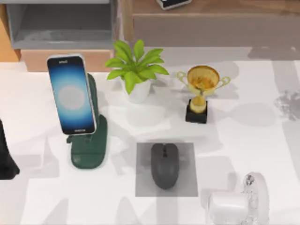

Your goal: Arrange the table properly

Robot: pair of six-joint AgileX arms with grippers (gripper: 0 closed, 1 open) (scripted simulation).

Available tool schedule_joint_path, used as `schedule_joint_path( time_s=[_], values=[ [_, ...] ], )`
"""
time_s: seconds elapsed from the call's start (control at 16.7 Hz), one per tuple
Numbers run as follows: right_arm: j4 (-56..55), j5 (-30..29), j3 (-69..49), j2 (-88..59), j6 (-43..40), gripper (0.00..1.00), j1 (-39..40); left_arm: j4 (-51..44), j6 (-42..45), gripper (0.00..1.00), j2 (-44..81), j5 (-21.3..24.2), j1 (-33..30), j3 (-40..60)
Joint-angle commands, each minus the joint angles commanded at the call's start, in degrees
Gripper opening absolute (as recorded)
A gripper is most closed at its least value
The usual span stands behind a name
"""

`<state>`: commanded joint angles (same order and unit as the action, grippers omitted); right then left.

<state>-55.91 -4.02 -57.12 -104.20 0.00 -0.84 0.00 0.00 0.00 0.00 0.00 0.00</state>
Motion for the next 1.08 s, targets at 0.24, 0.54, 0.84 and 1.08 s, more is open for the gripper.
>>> schedule_joint_path(
  time_s=[0.24,0.54,0.84,1.08],
  values=[
    [13.45,6.28,-10.62,-2.9,-0.75,0.0,-6.2,0.0,0.0,1.0,0.0,0.0,0.0,0.0],
    [27.36,12.57,-21.33,-6.61,-1.3,0.0,-11.38,0.0,0.0,1.0,0.0,0.0,0.0,0.0],
    [33.94,15.52,-25.97,-8.75,-1.4,0.0,-12.82,0.0,0.0,1.0,0.0,0.0,0.0,0.0],
    [33.94,15.52,-25.97,-8.75,-1.4,0.0,-12.82,0.0,0.0,1.0,0.0,0.0,0.0,0.0]
  ],
)
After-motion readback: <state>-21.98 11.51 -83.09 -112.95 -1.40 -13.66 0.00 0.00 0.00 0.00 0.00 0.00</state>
